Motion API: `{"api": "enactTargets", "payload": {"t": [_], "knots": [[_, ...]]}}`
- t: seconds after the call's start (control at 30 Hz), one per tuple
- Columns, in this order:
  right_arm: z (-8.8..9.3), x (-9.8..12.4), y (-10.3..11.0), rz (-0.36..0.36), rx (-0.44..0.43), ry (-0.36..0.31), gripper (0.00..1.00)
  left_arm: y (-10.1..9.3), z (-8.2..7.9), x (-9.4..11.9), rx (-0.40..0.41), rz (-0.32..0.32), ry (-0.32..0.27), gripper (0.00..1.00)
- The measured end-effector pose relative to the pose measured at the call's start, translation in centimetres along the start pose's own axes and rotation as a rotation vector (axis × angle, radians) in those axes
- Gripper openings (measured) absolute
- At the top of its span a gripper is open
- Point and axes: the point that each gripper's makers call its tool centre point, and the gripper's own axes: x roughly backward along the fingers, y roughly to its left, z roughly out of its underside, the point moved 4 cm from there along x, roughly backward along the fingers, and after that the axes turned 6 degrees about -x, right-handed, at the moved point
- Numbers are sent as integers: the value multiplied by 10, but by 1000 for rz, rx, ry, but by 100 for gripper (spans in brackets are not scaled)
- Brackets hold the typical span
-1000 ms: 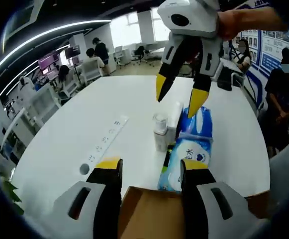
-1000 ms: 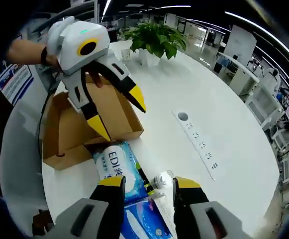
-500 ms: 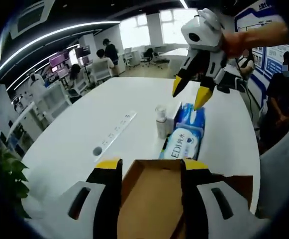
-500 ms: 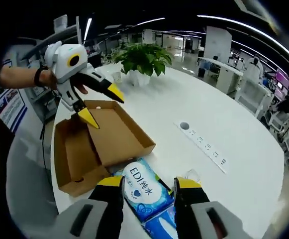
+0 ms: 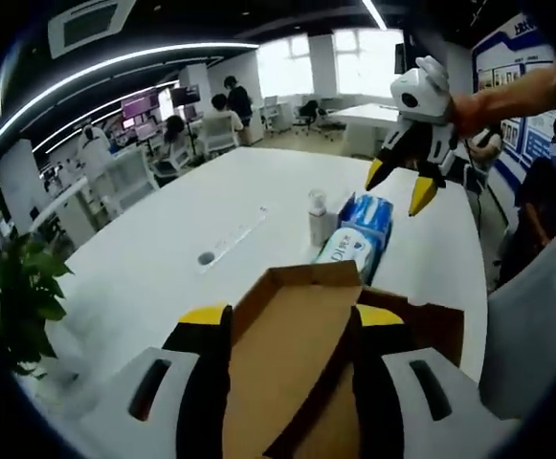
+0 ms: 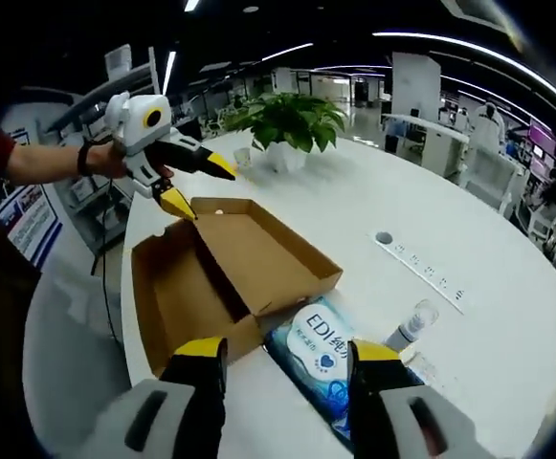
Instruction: Operate the shoe box by opening the lid, removing the specified soft item, and placing it in the target area until the item is outside and the box remains undamaged.
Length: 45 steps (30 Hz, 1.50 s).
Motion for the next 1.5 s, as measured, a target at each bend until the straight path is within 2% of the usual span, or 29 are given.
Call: {"api": "enactTargets", "payload": {"t": [0.17, 0.3, 0.43, 0.53, 0.63, 0.87, 1.0, 1.07, 1.2, 1.4, 1.47, 1.5], "knots": [[5, -6, 17, -61, -69, -41, 54, 5, 14, 24, 87, -35, -26, 50], [9, -9, 25, -71, -71, -53, 56, 11, 30, 46, 126, -73, -28, 50], [12, -11, 33, -79, -87, -75, 57, 10, 43, 64, 153, -103, -25, 51], [14, -11, 42, -105, -152, -131, 58, 6, 51, 75, 203, -112, -41, 56], [20, -10, 46, -106, -174, -139, 60, 0, 64, 87, 220, -131, -33, 56], [40, -9, 61, -99, -197, -135, 61, -13, 86, 108, 267, -163, -23, 56], [49, -8, 70, -92, -247, -164, 62, -18, 96, 121, 316, -191, -40, 56], [53, -8, 76, -83, -243, -165, 63, -22, 102, 125, 327, -198, -40, 56], [54, -5, 82, -79, -268, -192, 64, -25, 113, 134, 362, -230, -41, 56], [56, -2, 80, -58, -272, -210, 65, -34, 131, 140, 390, -250, -25, 58], [58, -1, 81, -58, -276, -213, 65, -36, 137, 143, 437, -259, -40, 59], [60, 0, 83, -53, -276, -215, 66, -37, 141, 144, 433, -265, -31, 58]]}}
